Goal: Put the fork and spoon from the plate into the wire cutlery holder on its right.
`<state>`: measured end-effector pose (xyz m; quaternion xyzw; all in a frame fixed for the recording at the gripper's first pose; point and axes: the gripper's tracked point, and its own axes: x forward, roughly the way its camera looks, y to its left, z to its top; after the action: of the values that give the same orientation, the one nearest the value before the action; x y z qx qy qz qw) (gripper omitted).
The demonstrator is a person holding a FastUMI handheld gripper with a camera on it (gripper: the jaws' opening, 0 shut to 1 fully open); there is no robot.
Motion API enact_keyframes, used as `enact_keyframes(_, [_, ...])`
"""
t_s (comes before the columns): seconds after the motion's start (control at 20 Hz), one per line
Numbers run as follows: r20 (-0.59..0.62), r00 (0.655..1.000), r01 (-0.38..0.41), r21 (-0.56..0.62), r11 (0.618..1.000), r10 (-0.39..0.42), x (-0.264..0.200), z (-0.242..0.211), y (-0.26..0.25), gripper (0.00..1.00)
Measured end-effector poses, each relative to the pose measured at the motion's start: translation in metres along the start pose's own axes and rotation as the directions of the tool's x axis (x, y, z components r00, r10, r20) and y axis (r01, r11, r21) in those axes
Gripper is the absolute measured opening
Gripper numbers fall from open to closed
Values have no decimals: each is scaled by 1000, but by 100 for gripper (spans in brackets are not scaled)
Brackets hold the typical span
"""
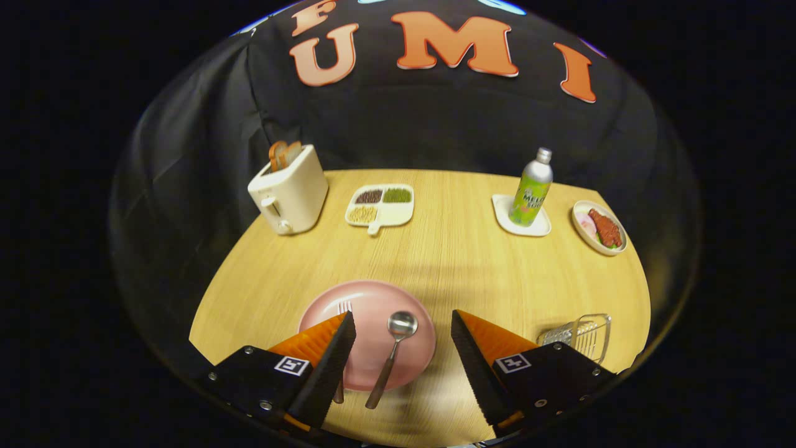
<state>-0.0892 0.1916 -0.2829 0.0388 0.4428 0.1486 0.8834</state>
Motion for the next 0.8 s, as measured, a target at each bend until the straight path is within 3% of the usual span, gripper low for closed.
enact_keyframes(0.45, [-279, 960, 16, -24, 1000, -22, 42, -81, 15, 63])
enact_keyframes(0.65, [-333, 942, 27, -29, 999, -36, 54, -89, 17, 45])
enact_keyframes(0.8, [-366, 928, 58, -37, 998, -67, 60, -95, 14, 26])
